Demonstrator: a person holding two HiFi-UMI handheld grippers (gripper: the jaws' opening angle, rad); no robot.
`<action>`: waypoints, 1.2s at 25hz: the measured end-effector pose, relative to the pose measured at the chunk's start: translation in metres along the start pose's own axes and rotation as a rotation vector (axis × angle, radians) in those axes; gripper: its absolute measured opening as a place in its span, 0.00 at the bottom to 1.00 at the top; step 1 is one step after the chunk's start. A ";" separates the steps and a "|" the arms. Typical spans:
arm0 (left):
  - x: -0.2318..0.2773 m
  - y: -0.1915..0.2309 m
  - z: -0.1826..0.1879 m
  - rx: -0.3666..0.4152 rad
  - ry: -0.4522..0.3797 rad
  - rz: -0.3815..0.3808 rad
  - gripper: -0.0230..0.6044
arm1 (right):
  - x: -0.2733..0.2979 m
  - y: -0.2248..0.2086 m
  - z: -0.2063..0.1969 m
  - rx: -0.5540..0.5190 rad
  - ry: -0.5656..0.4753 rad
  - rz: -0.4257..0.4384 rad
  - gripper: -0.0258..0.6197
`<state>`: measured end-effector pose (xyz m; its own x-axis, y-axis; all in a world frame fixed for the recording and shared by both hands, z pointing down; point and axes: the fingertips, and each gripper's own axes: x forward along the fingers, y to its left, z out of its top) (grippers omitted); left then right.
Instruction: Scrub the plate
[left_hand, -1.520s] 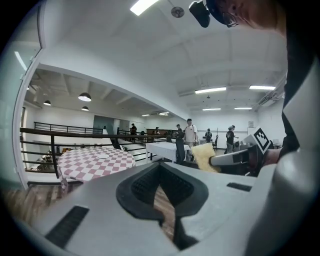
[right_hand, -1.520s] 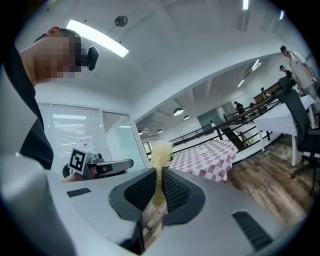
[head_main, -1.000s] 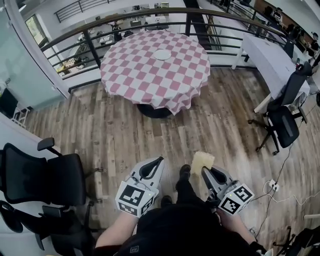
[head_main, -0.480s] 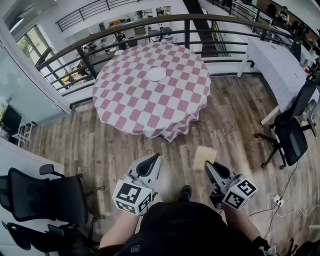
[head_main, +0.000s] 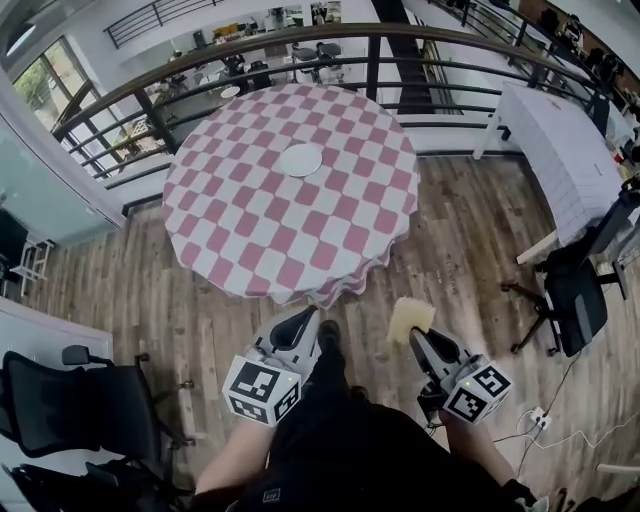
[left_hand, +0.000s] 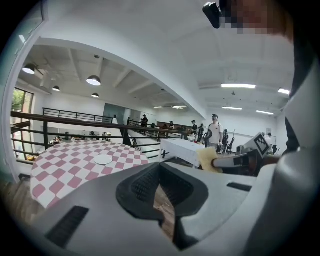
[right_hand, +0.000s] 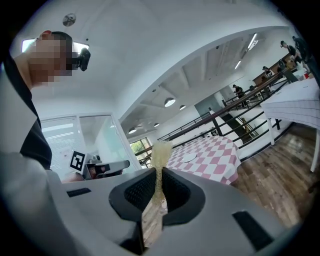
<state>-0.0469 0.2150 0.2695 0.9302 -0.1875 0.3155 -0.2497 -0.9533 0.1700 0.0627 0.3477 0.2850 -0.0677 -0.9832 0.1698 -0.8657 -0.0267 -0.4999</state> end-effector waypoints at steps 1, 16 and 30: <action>0.009 0.010 0.003 -0.005 0.001 0.001 0.05 | 0.010 -0.006 0.006 -0.003 0.006 -0.003 0.10; 0.139 0.201 0.063 -0.014 -0.016 0.035 0.05 | 0.247 -0.078 0.097 -0.067 0.065 0.067 0.10; 0.234 0.246 0.083 -0.112 -0.007 0.238 0.05 | 0.339 -0.170 0.126 -0.049 0.221 0.294 0.10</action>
<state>0.1314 -0.0834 0.3080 0.8436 -0.4049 0.3526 -0.4893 -0.8501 0.1945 0.2498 -0.0037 0.3206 -0.4173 -0.8849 0.2068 -0.8157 0.2645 -0.5144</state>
